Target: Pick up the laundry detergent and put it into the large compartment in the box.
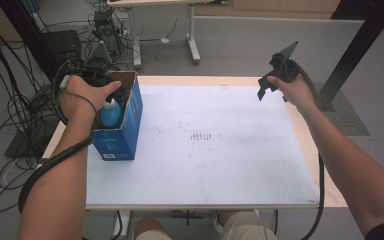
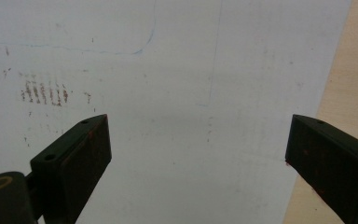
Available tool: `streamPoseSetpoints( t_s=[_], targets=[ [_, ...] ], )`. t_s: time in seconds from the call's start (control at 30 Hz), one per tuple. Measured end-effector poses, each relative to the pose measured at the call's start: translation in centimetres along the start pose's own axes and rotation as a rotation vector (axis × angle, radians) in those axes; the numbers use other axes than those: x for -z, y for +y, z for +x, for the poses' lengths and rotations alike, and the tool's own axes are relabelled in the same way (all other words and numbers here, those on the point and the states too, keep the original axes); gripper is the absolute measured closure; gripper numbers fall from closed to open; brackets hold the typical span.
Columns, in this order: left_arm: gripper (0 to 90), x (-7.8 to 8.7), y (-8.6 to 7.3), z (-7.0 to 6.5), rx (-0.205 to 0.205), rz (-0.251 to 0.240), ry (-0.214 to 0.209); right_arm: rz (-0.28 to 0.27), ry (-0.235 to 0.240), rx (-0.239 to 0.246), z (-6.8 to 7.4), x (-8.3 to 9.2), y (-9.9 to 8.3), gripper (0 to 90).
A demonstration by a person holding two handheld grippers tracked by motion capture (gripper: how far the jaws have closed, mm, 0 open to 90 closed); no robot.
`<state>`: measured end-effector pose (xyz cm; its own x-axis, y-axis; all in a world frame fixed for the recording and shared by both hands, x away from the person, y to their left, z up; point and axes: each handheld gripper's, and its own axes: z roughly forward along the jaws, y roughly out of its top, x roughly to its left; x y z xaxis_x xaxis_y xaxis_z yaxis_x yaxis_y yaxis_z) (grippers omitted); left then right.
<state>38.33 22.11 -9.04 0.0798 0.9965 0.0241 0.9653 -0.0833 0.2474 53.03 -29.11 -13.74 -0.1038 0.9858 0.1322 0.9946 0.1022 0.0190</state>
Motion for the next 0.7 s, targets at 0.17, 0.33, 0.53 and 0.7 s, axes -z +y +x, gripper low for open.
streamPoseSetpoints(
  t_s=[0.17, 0.33, 0.53, 0.7],
  targets=[
    [10.8, 0.3, 0.2, -1.3, -0.028, -0.018, -0.020, 0.000, -0.004, -0.004, -0.1, 0.2, 0.1, 6.8],
    [10.3, 0.7, 1.0, -3.3, -0.073, -0.034, -0.042, -0.005, -0.004, -0.004, 0.0, 0.3, 0.0, 6.8],
    [9.8, 1.2, 2.2, -6.0, -0.125, -0.062, -0.073, -0.002, -0.006, -0.001, 0.1, 0.3, 0.1, 6.8],
    [9.8, 1.1, 3.6, -8.1, -0.157, -0.069, -0.102, -0.003, -0.004, 0.007, 0.3, 0.3, 0.0, 6.8]
  ],
)
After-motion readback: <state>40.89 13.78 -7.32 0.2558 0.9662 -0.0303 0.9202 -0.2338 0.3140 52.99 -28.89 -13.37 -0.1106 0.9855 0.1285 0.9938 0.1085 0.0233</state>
